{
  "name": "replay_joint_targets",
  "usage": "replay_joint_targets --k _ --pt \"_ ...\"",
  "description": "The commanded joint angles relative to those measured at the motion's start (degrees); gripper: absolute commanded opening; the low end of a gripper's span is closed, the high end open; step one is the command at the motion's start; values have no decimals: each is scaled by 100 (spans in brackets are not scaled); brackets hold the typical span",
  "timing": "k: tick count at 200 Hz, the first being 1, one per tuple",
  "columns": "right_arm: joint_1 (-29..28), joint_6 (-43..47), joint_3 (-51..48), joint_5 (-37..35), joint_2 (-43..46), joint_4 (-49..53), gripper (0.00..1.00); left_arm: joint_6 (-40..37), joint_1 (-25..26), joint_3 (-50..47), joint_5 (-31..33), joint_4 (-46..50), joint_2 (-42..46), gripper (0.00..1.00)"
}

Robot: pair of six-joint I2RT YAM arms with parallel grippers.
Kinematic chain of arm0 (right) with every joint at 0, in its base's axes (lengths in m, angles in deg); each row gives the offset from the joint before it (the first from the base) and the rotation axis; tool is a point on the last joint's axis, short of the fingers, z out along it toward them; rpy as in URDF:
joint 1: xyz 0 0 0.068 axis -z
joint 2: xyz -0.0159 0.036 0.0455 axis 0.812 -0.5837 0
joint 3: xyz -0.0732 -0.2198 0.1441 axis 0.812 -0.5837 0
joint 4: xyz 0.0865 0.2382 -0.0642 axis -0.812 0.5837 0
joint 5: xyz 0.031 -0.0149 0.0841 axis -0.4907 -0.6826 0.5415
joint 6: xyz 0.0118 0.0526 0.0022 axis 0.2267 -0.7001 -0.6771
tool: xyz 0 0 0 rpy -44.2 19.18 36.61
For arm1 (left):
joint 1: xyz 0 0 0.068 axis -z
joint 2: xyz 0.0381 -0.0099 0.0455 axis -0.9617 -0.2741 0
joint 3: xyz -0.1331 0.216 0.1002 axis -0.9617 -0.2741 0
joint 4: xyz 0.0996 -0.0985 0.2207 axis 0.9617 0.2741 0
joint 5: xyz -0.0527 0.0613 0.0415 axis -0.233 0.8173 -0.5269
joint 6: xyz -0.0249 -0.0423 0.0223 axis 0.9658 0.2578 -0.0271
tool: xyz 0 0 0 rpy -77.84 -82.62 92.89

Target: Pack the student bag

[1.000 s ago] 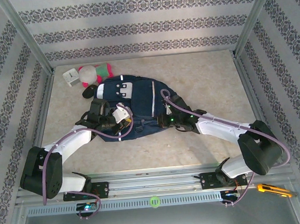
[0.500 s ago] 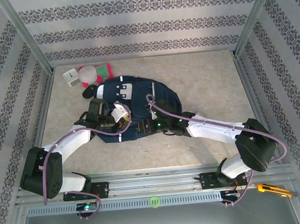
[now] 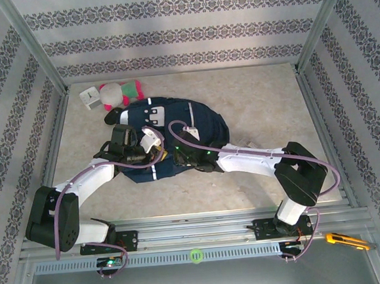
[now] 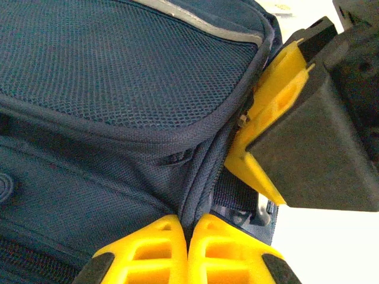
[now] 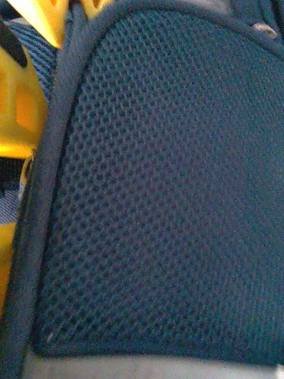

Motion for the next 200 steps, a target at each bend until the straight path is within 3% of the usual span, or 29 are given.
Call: replay_joint_targets --k 1,63,105,147,177,200 --pt "6 184 143 -1150 87 372 24 245 -33 99 -625 -312 196 3" --pt "226 322 -281 -1181 539 357 0 62 -35 60 -538 -168 213 4" --pt "743 540 -659 -527 825 374 0 -533 -54 105 -286 369 305 3" --pt "1589 1347 -1354 1050 1197 98 0 -1237 -253 136 -5 1019 396 2" --pt "1737 2010 -1470 1909 1267 3 0 -1558 -283 122 153 1264 480 2" --pt "1861 2096 -1452 2087 1286 25 0 -1795 -286 206 344 1577 498 2"
